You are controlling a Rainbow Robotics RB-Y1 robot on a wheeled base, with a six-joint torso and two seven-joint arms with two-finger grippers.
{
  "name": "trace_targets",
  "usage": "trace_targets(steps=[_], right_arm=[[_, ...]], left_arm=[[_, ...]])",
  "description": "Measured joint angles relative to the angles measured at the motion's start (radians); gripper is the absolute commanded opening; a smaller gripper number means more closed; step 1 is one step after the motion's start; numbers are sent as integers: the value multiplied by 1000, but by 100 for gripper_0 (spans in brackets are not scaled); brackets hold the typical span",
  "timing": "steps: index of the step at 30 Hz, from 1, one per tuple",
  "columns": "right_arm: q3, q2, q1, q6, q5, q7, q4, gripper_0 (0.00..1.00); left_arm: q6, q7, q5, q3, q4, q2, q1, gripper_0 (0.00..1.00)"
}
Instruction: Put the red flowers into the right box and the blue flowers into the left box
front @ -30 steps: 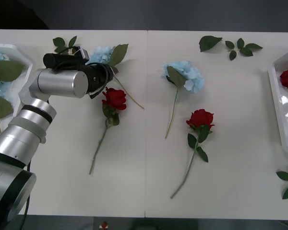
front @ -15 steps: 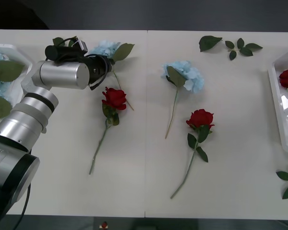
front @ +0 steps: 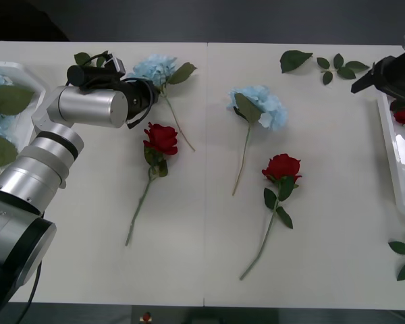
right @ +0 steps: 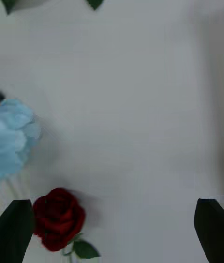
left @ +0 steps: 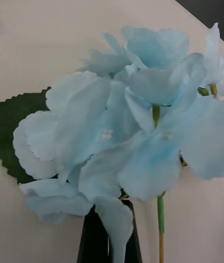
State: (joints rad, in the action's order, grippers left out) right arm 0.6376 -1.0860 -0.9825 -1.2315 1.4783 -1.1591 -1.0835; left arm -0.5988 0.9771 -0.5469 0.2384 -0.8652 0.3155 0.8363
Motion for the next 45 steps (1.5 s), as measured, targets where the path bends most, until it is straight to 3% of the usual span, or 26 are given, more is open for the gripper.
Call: trace_targets(steps=[6,10,19,26,27,28,29,30,31,32,45], right_arm=[[118,-57,0,67,11,365,-308,99],[223,-102,0,126,9,554,-512,99],[333,-113,0,148,-97,949,-759,99],[494,-79,0,116,-397,1121,-901,99],[524,-70,0,116,-428,1148,-908,99],[553,-59,0,116,-456,1159,-912,99],[578,-49,0,116,-477,1159,-913,100],[600,-38,0,117,-493,1159,-913,99],[618,-29,0,121,-506,1159,-913,100],[633,-21,0,128,-518,1159,-913,99],[618,68,110,229,-689,1159,-851,99]], left_arm=[[-9,0,-20,0,-1,0,0,0],[-140,3,-34,0,-49,1,-2,0],[-471,6,-59,-139,-454,10,-150,0],[-672,44,-77,-243,-661,36,-249,0],[-682,54,-83,-248,-682,41,-262,10],[-686,59,-85,-250,-697,45,-273,33],[-687,60,-85,-250,-706,50,-281,62],[-687,60,-85,-250,-709,53,-287,74],[-686,60,-85,-250,-710,54,-291,94],[-684,60,-85,-250,-709,55,-294,100],[-679,60,-102,-250,-709,55,-295,100]])
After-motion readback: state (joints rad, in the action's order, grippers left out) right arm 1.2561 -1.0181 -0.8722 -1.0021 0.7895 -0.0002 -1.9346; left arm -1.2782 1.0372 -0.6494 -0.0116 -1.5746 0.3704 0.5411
